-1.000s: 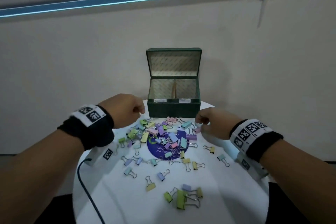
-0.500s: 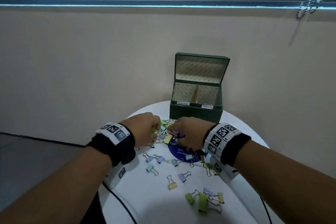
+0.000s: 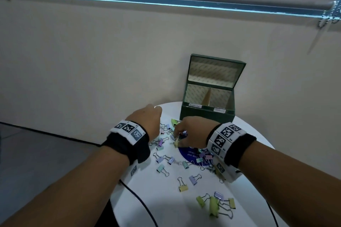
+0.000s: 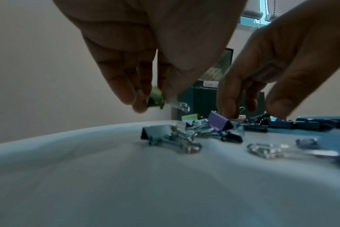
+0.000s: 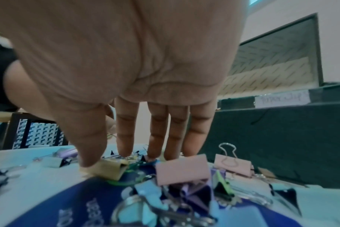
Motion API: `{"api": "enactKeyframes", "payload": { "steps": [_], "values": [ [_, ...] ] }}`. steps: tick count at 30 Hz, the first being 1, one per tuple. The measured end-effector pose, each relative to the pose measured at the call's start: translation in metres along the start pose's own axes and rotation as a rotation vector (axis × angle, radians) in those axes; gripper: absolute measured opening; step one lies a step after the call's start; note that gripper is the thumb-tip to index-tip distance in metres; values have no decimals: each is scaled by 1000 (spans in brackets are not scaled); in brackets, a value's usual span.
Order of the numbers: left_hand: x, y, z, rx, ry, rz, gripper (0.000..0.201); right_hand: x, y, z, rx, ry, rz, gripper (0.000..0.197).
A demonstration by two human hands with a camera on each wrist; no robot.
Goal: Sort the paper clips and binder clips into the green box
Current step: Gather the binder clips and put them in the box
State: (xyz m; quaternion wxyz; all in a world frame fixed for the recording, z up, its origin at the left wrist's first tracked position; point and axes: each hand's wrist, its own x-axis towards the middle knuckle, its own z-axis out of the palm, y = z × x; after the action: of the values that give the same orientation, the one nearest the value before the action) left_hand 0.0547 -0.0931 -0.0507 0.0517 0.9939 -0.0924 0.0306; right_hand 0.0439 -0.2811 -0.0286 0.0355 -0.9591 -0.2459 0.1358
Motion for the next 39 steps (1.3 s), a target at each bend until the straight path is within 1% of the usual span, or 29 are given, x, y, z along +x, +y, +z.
{"api": "enactKeyframes", "payload": {
  "steps": [3,5,6,8,10,13,16,18,20,23,24,26,28,30,32,33,34,36,39],
  "values": [
    [2,-1,5,42,-75,6,26,0,2,1,0,-37,1,14],
    [4,1,8,21,-124,52,36,-2,5,-2,-6,-68,7,6],
    [5,2,9,12,-149,78,40,-3,5,-4,4,-55,14,5],
    [5,5,9,29,-183,115,42,-1,6,-7,21,23,27,8],
    [4,6,10,45,-186,102,40,3,4,-8,31,56,37,17],
    [4,6,10,45,-167,68,35,10,-2,-5,22,8,50,18],
    [4,7,9,58,-123,63,32,17,-7,-4,-26,-20,119,34],
    [4,8,9,69,-105,70,29,24,-9,-1,-60,5,149,39],
    [4,9,8,80,-102,76,26,29,-14,2,-99,15,151,36],
    [2,9,6,97,-112,76,26,37,-19,7,-139,17,119,20],
    [2,8,5,106,-104,70,26,38,-20,8,-141,16,104,18],
    [2,7,4,117,-76,46,27,40,-21,10,-142,2,96,18],
    [1,6,3,120,-79,13,30,37,-21,10,-145,-23,93,24],
    [0,5,3,129,-94,-4,30,31,-18,6,-114,-38,38,21],
    [-1,6,2,134,-97,-10,29,24,-11,-4,11,11,-14,7],
    [-1,6,2,134,-96,-12,29,20,-3,-13,78,63,-18,7],
    [-1,6,1,132,-97,-14,29,17,6,-22,131,127,-5,11],
    [-1,7,0,126,-104,-17,31,11,30,-40,205,261,60,12],
    [2,6,2,119,-128,-13,35,3,72,-64,230,422,225,6]
  ]
}}
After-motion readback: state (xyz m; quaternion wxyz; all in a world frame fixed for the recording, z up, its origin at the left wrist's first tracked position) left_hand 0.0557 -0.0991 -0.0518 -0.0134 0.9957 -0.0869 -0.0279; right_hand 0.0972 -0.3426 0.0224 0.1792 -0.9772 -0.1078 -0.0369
